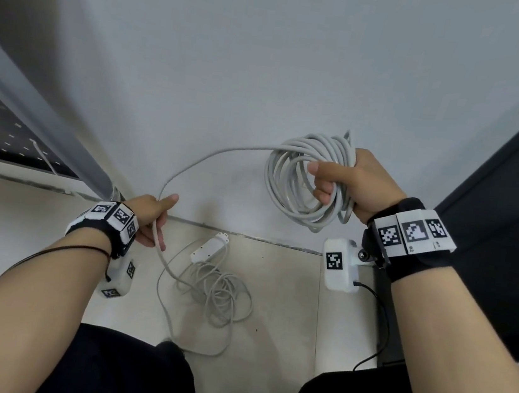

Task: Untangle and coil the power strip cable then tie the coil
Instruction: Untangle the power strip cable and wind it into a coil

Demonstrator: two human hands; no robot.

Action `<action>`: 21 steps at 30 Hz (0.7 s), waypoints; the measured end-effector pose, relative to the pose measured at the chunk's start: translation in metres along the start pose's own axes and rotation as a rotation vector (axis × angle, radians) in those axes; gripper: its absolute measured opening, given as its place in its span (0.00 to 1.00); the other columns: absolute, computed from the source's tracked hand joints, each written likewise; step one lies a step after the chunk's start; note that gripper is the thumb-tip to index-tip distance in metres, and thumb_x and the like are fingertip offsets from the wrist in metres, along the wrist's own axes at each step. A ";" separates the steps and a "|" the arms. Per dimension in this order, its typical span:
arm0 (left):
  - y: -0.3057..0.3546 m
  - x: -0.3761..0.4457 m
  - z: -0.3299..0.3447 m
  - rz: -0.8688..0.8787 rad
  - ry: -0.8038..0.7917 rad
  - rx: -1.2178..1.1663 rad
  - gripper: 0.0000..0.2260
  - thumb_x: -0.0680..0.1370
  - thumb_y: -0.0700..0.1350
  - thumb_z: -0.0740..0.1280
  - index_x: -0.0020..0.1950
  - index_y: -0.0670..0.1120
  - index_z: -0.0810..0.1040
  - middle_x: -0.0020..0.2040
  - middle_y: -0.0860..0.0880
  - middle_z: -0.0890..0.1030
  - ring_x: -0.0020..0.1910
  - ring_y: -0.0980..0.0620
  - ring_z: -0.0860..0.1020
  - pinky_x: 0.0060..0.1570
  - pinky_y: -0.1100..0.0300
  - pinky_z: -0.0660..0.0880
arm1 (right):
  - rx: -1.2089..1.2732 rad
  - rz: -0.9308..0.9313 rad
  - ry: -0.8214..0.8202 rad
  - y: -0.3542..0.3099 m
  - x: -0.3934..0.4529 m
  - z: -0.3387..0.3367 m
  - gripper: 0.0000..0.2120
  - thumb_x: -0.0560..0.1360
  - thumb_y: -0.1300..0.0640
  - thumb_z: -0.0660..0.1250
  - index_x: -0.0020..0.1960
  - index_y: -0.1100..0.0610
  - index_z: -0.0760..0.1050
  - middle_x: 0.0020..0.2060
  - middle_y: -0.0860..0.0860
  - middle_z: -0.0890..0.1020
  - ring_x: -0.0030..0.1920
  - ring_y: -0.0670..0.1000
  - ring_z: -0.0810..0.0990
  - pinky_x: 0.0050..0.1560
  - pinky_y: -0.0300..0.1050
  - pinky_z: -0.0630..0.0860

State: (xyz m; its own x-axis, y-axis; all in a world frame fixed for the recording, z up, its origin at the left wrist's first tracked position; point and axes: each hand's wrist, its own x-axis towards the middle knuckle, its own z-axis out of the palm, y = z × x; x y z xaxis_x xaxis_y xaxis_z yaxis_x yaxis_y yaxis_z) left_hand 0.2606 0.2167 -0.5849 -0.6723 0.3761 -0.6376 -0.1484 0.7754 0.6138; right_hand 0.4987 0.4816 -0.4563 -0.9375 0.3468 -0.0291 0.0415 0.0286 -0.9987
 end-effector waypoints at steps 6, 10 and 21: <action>0.040 -0.015 0.001 0.163 0.013 0.082 0.28 0.78 0.68 0.56 0.34 0.44 0.66 0.19 0.45 0.68 0.17 0.47 0.70 0.29 0.59 0.70 | -0.104 0.008 0.032 0.001 0.002 0.002 0.10 0.77 0.62 0.69 0.38 0.64 0.74 0.24 0.54 0.73 0.27 0.55 0.74 0.33 0.47 0.74; 0.074 -0.029 -0.003 0.289 0.114 0.038 0.26 0.77 0.67 0.59 0.47 0.42 0.73 0.21 0.53 0.65 0.18 0.52 0.61 0.23 0.64 0.60 | -0.132 0.028 0.083 0.004 0.005 0.005 0.14 0.76 0.62 0.70 0.33 0.63 0.73 0.25 0.55 0.75 0.27 0.55 0.75 0.33 0.45 0.75; 0.104 -0.067 -0.011 0.453 0.361 0.523 0.10 0.80 0.43 0.62 0.53 0.52 0.83 0.50 0.46 0.81 0.48 0.45 0.78 0.46 0.60 0.73 | -0.173 0.060 0.184 0.008 0.006 0.003 0.15 0.75 0.57 0.72 0.32 0.62 0.76 0.26 0.56 0.79 0.30 0.56 0.79 0.33 0.43 0.76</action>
State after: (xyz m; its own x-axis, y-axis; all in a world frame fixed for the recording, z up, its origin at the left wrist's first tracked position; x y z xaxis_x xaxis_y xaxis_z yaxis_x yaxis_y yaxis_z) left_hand 0.2822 0.2660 -0.4732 -0.7932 0.5946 -0.1313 0.4982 0.7577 0.4216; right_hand 0.4921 0.4810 -0.4650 -0.8536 0.5169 -0.0640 0.1684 0.1577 -0.9730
